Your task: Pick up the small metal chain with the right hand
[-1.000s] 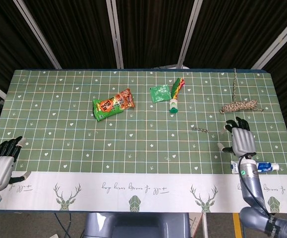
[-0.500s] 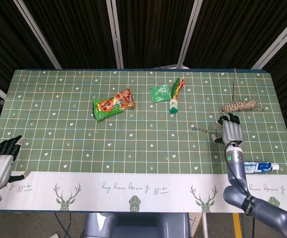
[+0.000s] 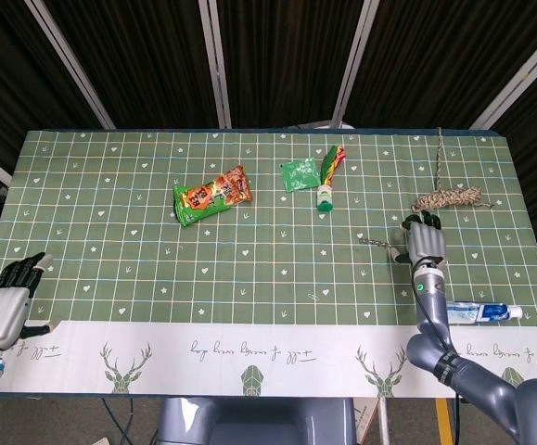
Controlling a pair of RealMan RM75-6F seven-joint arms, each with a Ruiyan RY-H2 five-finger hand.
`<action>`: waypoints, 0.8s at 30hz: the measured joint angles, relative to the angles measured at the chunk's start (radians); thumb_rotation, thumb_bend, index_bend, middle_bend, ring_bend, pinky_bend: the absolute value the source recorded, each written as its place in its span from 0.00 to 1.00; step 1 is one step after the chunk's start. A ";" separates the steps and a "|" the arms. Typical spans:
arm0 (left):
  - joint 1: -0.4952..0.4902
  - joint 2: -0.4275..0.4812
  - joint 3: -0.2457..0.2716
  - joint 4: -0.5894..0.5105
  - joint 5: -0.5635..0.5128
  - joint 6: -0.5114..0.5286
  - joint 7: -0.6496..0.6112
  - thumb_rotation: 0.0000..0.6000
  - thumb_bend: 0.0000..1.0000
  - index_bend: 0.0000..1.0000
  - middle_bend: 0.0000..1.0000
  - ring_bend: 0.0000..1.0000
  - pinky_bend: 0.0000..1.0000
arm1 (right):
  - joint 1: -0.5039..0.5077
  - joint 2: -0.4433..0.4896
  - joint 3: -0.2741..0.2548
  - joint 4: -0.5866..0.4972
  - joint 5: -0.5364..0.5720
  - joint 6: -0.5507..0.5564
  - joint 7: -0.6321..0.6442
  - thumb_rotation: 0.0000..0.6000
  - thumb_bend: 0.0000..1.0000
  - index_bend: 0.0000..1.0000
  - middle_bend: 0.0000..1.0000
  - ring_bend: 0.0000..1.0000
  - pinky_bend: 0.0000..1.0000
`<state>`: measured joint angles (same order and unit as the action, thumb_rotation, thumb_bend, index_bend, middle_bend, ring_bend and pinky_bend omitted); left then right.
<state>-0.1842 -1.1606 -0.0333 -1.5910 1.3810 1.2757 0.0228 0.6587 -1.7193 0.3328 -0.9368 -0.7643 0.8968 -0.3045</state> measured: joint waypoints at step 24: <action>-0.003 -0.001 -0.002 0.000 -0.016 -0.008 -0.005 1.00 0.14 0.00 0.00 0.00 0.00 | 0.031 -0.090 0.025 0.186 -0.030 -0.094 0.056 1.00 0.27 0.52 0.21 0.00 0.00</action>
<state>-0.1874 -1.1616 -0.0352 -1.5915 1.3646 1.2677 0.0174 0.6895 -1.8092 0.3578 -0.7509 -0.7943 0.8029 -0.2483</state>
